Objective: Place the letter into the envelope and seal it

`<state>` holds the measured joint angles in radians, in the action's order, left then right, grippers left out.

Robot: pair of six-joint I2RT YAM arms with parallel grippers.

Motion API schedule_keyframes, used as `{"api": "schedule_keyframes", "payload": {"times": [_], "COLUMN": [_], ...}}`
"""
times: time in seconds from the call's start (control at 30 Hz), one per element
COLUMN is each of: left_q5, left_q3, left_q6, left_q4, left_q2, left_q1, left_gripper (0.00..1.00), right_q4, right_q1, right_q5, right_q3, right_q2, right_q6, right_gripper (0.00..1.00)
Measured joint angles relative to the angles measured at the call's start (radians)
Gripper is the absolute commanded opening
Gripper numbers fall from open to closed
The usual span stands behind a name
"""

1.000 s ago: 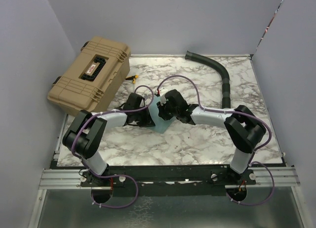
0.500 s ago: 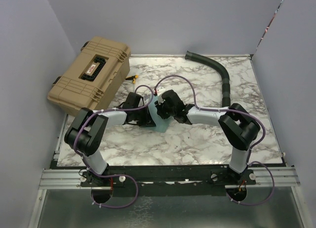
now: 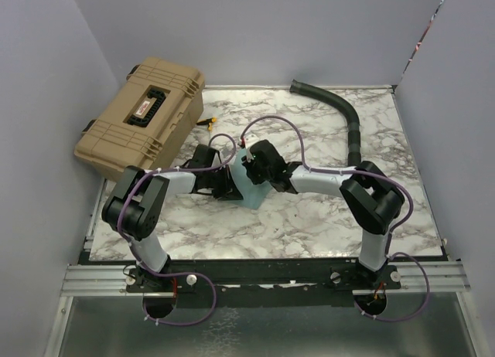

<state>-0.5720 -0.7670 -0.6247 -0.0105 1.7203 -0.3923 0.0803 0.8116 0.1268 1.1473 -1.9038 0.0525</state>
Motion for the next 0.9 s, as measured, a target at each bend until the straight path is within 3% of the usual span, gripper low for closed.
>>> {"api": "schedule_keyframes", "payload": {"times": [0.47,0.9], "left_q5": [-0.067,-0.109], "left_q3": [-0.008,0.029], "left_q6": [-0.042,-0.045], "left_q4": [-0.017,0.013], "left_q2": [0.027,0.024], "left_q1": [0.039,0.079], "left_gripper": [0.0,0.0], "right_q4": [-0.01,-0.079], "right_q1": [0.045,-0.073], "right_q5": [-0.014,-0.069], "right_q3": [-0.078,0.068], "right_q2": [0.064,-0.029], "right_q6": [0.078,0.104], "right_gripper": [0.0,0.01]}}
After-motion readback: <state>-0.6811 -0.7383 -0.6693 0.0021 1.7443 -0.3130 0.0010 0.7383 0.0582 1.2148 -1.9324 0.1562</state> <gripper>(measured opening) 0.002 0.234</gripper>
